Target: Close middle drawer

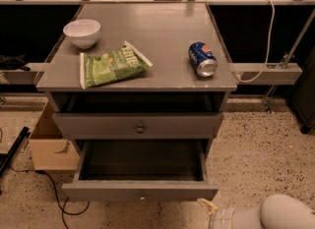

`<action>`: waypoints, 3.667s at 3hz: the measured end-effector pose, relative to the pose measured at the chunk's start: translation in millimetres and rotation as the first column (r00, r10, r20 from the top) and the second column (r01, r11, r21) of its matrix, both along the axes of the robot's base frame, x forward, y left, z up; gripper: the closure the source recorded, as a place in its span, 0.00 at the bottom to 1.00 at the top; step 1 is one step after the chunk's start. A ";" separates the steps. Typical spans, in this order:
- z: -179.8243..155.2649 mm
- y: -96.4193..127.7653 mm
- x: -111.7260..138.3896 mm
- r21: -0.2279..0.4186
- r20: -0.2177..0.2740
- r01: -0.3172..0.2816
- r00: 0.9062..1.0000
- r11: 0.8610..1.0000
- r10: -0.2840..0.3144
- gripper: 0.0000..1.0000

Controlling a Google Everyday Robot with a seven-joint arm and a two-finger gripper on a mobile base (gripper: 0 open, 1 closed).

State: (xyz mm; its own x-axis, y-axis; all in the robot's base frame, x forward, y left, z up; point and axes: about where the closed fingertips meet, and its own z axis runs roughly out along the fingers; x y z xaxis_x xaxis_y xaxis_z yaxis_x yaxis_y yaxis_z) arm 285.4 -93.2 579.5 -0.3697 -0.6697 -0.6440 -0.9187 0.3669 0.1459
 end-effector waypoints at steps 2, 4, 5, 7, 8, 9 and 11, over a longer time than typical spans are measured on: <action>-29.4 23.8 12.6 0.007 0.039 0.012 0.999 1.000 -0.013 0.50; -29.5 23.4 13.8 0.005 0.042 0.015 0.999 1.000 -0.015 1.00; -37.7 23.0 20.4 -0.134 0.097 0.026 0.995 0.991 -0.013 1.00; -39.9 -15.6 11.2 -0.326 0.194 0.125 0.979 0.937 -0.063 1.00; -43.8 -6.8 9.0 -0.299 0.162 0.112 0.985 0.948 -0.065 1.00; -52.3 4.8 9.1 -0.282 0.129 0.097 0.990 0.955 -0.062 1.00; -65.5 26.9 19.3 -0.263 0.119 0.069 0.992 0.962 -0.039 1.00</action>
Offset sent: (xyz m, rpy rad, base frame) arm 0.0156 0.0331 -0.0439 0.0051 -0.0639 -0.0174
